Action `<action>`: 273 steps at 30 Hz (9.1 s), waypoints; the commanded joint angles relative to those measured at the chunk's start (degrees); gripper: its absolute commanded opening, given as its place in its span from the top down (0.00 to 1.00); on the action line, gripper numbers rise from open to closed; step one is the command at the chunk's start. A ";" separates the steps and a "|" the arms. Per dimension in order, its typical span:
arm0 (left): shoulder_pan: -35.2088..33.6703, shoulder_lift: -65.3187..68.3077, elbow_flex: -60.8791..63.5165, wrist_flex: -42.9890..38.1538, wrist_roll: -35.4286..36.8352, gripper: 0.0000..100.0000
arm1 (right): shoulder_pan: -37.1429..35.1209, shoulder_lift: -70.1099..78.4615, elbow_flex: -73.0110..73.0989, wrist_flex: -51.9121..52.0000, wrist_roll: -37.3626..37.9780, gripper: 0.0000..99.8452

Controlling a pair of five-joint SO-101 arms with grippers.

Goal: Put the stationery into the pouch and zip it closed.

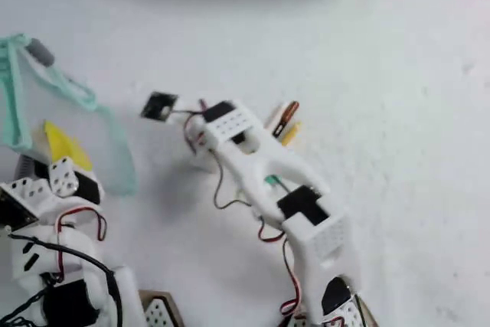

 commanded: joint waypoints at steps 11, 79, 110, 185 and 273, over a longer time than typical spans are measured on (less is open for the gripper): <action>26.86 -0.84 -0.35 1.41 -7.65 0.97 | 14.55 -1.54 -0.35 10.77 5.89 0.83; 38.99 -0.84 6.86 6.59 -16.44 0.84 | 29.58 7.16 -19.60 12.18 -48.09 0.83; 37.93 -0.84 7.03 6.68 -16.70 0.84 | 35.65 6.37 -17.14 9.98 -45.98 0.92; 37.58 -0.84 6.95 8.35 -16.44 0.79 | 32.57 0.92 -16.62 17.71 -40.70 0.98; 37.67 -0.84 6.95 8.35 -14.33 0.78 | 5.14 -101.49 29.98 -14.02 -32.09 0.98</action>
